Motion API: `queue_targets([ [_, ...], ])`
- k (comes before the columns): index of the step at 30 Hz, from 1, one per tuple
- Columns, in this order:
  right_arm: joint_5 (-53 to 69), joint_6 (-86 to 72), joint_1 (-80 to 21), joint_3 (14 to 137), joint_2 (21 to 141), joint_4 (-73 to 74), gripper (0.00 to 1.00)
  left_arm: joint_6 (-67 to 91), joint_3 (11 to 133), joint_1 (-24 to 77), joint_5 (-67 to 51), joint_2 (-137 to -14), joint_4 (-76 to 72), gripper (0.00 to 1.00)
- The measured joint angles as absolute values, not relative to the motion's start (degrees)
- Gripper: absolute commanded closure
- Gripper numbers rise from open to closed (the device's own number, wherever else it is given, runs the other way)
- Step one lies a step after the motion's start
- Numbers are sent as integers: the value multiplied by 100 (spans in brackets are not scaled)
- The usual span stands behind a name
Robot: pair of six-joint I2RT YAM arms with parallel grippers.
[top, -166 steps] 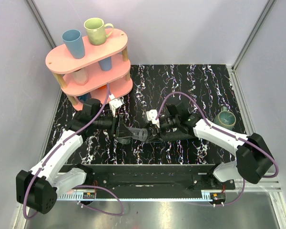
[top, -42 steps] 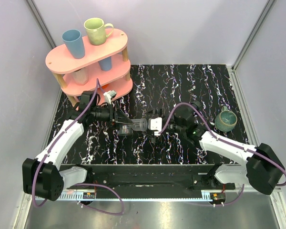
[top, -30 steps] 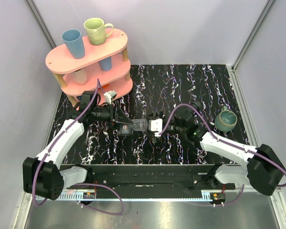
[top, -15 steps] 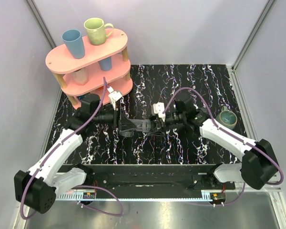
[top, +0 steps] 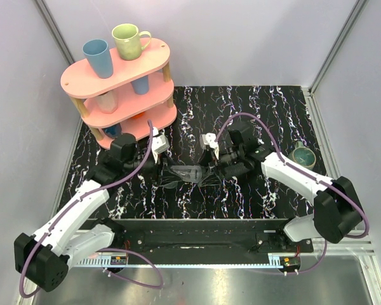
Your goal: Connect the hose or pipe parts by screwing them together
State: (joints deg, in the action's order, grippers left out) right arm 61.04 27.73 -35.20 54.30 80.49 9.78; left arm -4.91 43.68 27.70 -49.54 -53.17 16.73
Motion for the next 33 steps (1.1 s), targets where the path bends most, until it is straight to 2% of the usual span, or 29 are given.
queue_targets([
  [1,6055,2738,-3516,5428,8042,985,1,-447,4368,2770,-4943,-5374,1638,100],
  [4,5666,2469,-3500,5249,7822,585,0,-75,4386,2860,-4858,-5509,1579,100],
  [10,4969,2303,-3492,4405,6554,-443,0,1433,4984,2781,-4786,-6062,2045,100],
  [14,4838,2342,-3489,4217,6036,-919,0,2403,5651,2410,-4845,-6447,2497,100],
  [18,4729,2491,-3507,3774,5669,-1376,0,3225,5752,1959,-5015,-6598,2652,100],
  [24,4458,2685,-3616,3662,5714,-1514,0,3966,5752,1562,-5203,-6626,2797,100],
  [33,4228,3039,-3830,3802,6213,-1634,0,4320,5747,1533,-5417,-6626,2790,100],
])
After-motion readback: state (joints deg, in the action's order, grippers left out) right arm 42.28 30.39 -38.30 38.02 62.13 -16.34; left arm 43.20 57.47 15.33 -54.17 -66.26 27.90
